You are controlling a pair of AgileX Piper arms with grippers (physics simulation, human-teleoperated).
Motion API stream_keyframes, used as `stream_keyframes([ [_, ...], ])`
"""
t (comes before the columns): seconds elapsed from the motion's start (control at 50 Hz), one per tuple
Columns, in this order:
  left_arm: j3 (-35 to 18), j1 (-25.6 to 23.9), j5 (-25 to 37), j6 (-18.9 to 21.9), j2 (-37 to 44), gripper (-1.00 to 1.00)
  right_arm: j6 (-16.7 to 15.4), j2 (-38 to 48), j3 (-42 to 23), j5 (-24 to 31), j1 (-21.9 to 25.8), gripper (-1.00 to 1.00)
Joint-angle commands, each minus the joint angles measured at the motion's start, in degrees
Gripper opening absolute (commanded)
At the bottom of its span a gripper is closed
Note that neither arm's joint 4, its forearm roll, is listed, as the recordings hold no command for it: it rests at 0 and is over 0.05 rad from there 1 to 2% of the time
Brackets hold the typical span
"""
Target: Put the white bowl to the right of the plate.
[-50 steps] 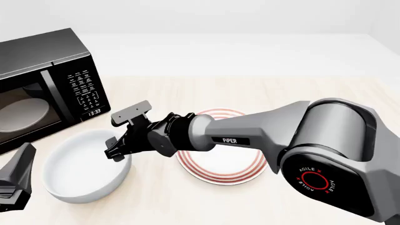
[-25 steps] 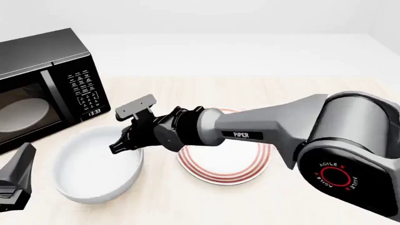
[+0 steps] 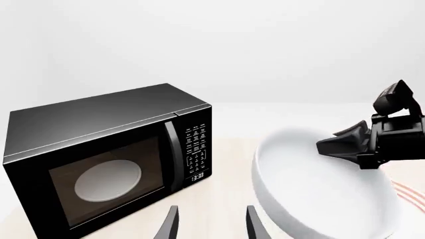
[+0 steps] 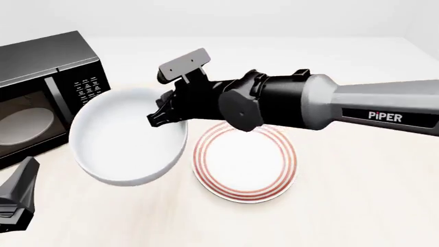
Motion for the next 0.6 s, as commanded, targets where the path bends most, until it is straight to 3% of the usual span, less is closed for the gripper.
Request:
stream_keyframes([
  [0.02,0.0,0.0,0.0,0.0,0.0,1.0,-0.99,-6.88,4.78,-1.11,-3.59,-1.0],
  [0.38,0.0,0.0,0.0,0.0,0.0,1.0,-0.43,-15.64,15.08,-4.1,-12.46,-1.0],
  [0.6,0.0,0.0,0.0,0.0,0.0,1.0,0.22,-18.93,21.29,-6.67,-20.52,-1.0],
])
